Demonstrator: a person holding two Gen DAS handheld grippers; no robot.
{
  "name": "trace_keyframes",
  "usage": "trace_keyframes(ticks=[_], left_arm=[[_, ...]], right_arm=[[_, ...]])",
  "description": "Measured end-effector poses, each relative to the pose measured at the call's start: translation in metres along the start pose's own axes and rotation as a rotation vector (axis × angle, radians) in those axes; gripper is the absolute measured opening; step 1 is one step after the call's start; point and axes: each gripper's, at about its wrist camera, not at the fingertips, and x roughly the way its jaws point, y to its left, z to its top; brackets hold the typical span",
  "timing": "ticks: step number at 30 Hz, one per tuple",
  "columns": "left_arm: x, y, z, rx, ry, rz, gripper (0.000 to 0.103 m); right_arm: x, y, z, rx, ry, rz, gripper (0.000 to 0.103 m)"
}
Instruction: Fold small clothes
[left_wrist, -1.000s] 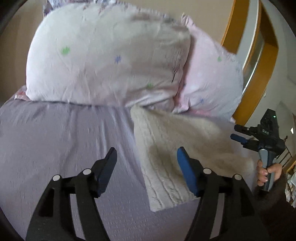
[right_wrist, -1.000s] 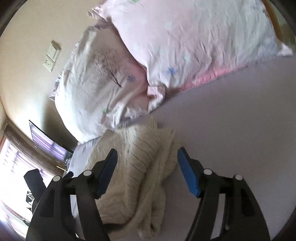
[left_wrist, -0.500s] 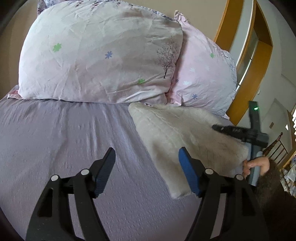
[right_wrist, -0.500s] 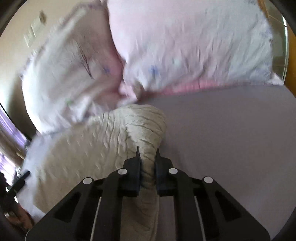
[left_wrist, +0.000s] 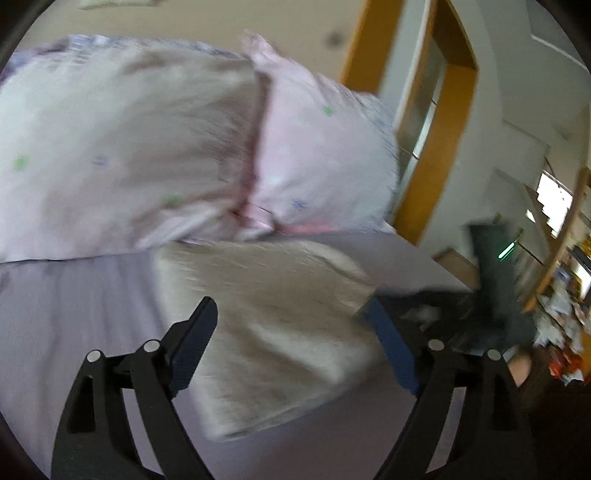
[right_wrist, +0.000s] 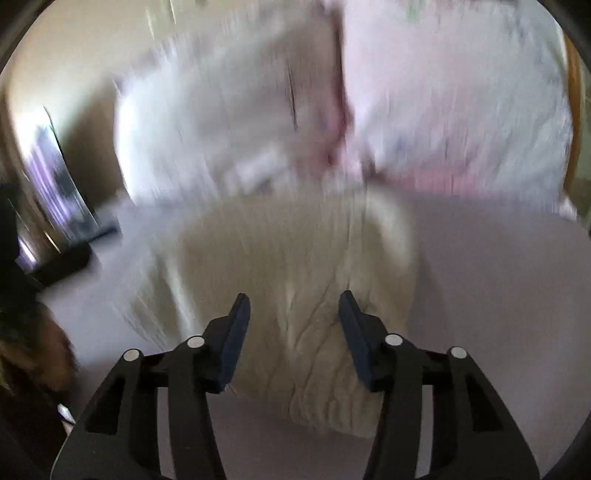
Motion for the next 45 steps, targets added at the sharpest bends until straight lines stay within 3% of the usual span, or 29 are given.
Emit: trace_keyframes(ticks=[4, 8, 10, 11, 12, 15, 21, 30, 34, 39, 45], left_arm=[[0.034, -0.014, -0.021, 0.057, 0.162, 0.037, 0.084], [0.035, -0.009, -0.043, 0.09, 0.234, 0.106, 0.079], [0.02, -0.003, -0.047, 0.066, 0.215, 0.092, 0.079], [0.009, 0.002, -0.048, 0.041, 0.196, 0.089, 0.08], [0.002, 0.006, -0.05, 0.018, 0.183, 0.093, 0.082], [-0.014, 0.017, -0.055, -0.069, 0.166, 0.136, 0.087], [-0.013, 0.027, -0.07, -0.18, 0.221, 0.231, 0.092], [0.006, 0.019, -0.081, -0.114, 0.297, 0.329, 0.1], [0.009, 0.019, -0.081, -0.104, 0.307, 0.337, 0.101], [0.022, 0.006, -0.084, -0.007, 0.378, 0.427, 0.101], [0.02, 0.007, -0.084, -0.014, 0.375, 0.428, 0.101]], right_arm=[[-0.009, 0.01, -0.025, -0.058, -0.035, -0.092, 0.053], [-0.025, -0.014, -0.03, 0.055, -0.06, -0.022, 0.054], [-0.033, -0.031, -0.033, 0.13, -0.096, 0.009, 0.073], [-0.043, -0.038, -0.035, 0.163, -0.121, -0.007, 0.096], [-0.05, -0.043, -0.036, 0.18, -0.143, -0.029, 0.102], [-0.06, -0.044, -0.044, 0.188, -0.148, -0.064, 0.102], [-0.029, -0.022, -0.056, 0.161, 0.009, -0.21, 0.102], [0.004, 0.01, -0.066, 0.075, 0.099, -0.241, 0.102], [0.005, 0.013, -0.068, 0.067, 0.095, -0.254, 0.102], [0.004, 0.015, -0.069, 0.073, 0.087, -0.264, 0.102], [0.004, 0.014, -0.069, 0.074, 0.086, -0.264, 0.102]])
